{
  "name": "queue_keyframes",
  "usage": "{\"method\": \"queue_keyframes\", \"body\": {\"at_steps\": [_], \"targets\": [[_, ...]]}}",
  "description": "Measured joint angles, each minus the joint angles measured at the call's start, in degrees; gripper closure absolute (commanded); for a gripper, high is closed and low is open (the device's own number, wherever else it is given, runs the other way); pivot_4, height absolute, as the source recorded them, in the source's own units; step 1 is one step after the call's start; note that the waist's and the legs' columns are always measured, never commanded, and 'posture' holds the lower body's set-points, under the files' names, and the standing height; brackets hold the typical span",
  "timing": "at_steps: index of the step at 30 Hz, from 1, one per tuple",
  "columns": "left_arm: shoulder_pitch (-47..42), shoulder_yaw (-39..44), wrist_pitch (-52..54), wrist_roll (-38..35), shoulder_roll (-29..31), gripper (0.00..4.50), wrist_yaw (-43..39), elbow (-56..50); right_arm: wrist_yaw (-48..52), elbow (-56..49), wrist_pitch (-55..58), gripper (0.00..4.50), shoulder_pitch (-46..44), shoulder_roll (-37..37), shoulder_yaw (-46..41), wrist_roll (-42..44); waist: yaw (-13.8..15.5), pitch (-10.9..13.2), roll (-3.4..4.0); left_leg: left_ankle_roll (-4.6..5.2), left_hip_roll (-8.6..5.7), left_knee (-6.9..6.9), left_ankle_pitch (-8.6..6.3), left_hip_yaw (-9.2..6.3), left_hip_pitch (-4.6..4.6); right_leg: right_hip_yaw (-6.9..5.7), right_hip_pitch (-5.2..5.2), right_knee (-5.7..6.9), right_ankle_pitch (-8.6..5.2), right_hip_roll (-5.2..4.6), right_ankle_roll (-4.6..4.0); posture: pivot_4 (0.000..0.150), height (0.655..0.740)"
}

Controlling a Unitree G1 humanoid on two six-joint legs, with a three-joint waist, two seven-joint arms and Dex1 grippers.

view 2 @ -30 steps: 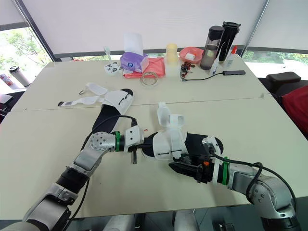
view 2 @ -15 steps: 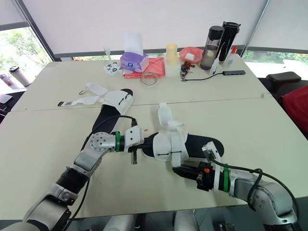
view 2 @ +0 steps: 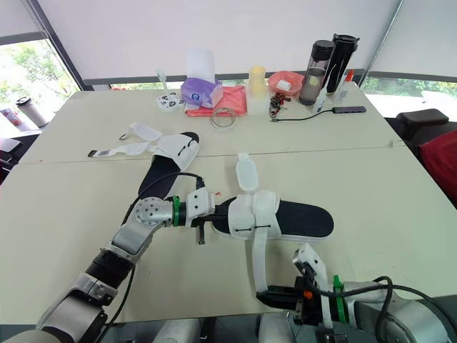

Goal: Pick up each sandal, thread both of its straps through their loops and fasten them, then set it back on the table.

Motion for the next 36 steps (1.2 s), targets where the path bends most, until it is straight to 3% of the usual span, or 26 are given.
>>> {"method": "queue_keyframes", "body": {"at_steps": [11,18,28,30,36], "targets": [[-0.76,0.0,-1.65,0.02,-0.72,4.5,-0.58,2.18,-0.55,-1.08,-1.08,4.49,2.19,0.0,-0.75,-0.1,0.09,-0.12,-0.15,0.0,-0.02,0.0,0.0,-0.01,0.0,-0.01,0.02,-0.02,-0.01,-0.07,-0.01,0.15,0.74],[-2.19,-0.09,-2.65,0.24,-2.21,4.5,-0.83,4.59,-2.01,-8.9,1.13,4.49,8.07,-2.7,-6.05,4.06,-0.11,-0.22,-0.2,0.01,-0.04,0.0,-0.01,0.02,-0.01,-0.04,0.01,-0.03,-0.03,-0.1,0.03,0.15,0.74],[-2.96,0.0,-4.11,0.88,-3.11,4.5,-1.08,6.77,-11.38,-10.22,5.58,4.49,-2.95,-1.33,-14.6,24.7,0.0,-0.22,-0.21,0.02,-0.04,0.01,0.0,0.01,-0.01,-0.04,0.04,-0.05,-0.02,-0.12,0.02,0.15,0.74],[-2.99,0.01,-4.41,1.15,-3.35,4.5,-1.05,7.08,-15.19,-8.37,6.16,4.49,-7.16,-1.37,-15.87,32.44,0.06,-0.22,-0.21,0.03,-0.04,0.02,0.0,0.0,0.0,-0.04,0.08,-0.05,-0.02,-0.13,0.01,0.15,0.74],[-3.02,0.05,-4.7,1.2,-3.5,4.5,-1.02,7.36,-23.12,-1.74,6.87,4.49,-14.17,-0.54,-15.52,44.53,0.03,-0.21,-0.21,0.04,-0.04,0.02,0.0,0.0,-0.01,-0.05,0.09,-0.1,-0.02,-0.15,0.0,0.15,0.74]]}}
